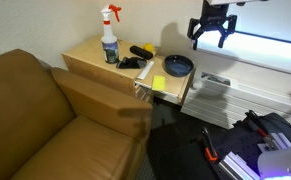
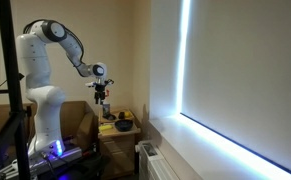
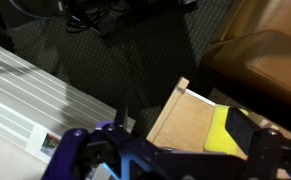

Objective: Pick the socks and put them in the bowl, then pick them from the bowl and put them on the cabinet top

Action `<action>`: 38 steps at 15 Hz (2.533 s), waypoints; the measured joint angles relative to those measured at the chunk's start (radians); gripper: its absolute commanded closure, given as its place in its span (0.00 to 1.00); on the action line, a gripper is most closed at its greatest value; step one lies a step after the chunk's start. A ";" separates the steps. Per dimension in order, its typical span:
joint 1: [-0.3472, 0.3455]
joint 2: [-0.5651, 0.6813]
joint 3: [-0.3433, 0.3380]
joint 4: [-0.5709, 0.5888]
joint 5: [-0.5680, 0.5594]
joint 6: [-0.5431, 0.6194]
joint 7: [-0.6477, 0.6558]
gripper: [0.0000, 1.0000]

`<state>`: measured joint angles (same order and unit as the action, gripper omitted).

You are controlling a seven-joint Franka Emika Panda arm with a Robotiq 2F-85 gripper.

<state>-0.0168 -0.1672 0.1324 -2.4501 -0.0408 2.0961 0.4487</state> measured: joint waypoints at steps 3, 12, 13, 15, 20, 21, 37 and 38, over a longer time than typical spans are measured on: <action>0.002 0.002 -0.001 0.000 0.002 0.000 -0.005 0.00; 0.052 0.346 -0.013 0.126 0.307 0.538 -0.497 0.00; 0.054 0.384 0.003 0.171 0.325 0.540 -0.549 0.00; 0.053 0.443 0.038 0.258 0.338 0.526 -0.637 0.00; 0.049 0.480 0.056 0.319 0.345 0.503 -0.692 0.00; 0.049 0.480 0.056 0.319 0.345 0.501 -0.693 0.00; 0.170 0.930 -0.021 0.789 -0.105 0.502 -0.683 0.00; 0.169 0.957 -0.015 0.826 -0.104 0.501 -0.684 0.00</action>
<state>0.1519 0.7896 0.1169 -1.6242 -0.1451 2.5967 -0.2354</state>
